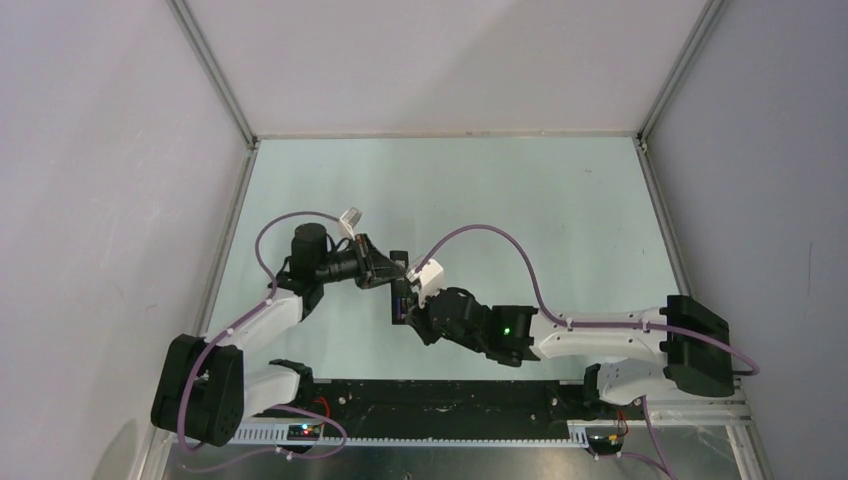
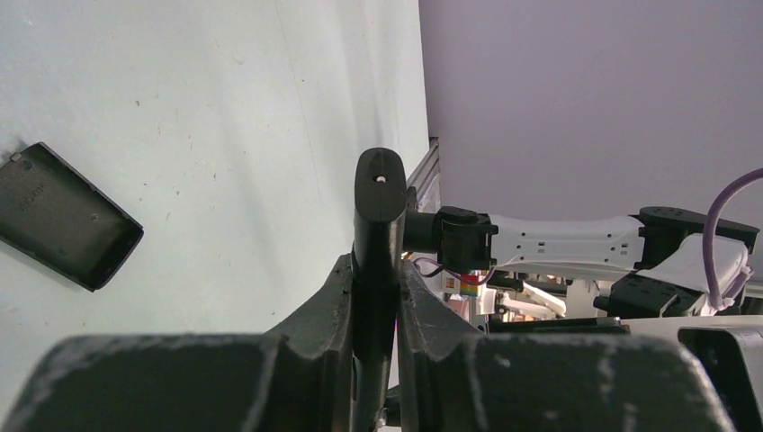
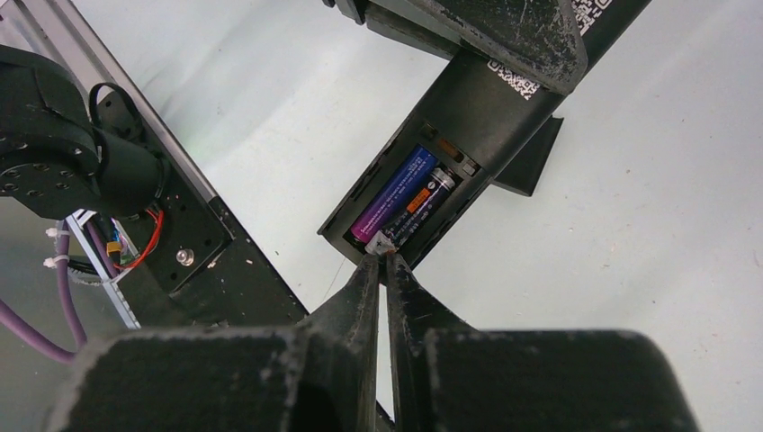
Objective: Load the batteries into the remote control
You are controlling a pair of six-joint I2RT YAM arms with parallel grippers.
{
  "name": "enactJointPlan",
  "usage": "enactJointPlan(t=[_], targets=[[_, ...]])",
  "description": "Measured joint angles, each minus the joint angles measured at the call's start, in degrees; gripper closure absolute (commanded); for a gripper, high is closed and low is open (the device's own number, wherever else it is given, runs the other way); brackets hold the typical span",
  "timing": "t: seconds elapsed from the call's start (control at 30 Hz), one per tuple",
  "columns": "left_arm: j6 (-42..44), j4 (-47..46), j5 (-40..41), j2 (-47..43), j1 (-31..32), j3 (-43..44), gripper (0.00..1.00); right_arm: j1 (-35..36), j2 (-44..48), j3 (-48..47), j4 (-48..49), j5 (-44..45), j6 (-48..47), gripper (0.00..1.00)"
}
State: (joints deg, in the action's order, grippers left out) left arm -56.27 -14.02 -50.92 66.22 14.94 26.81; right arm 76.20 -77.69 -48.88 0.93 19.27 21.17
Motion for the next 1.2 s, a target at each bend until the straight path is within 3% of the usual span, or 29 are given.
enactJointPlan(t=[0.7,1.2], targets=[[4.42,1.01,-0.42,-2.51,0.48,0.76,1.0,-5.88,-2.8,-4.44,-6.23,-7.5,7.63,0.92],[0.81,1.7,-6.27,-5.18,2.21,1.2,1.0,-8.63,-6.99,-5.84,-12.39,-8.55,10.8,0.91]])
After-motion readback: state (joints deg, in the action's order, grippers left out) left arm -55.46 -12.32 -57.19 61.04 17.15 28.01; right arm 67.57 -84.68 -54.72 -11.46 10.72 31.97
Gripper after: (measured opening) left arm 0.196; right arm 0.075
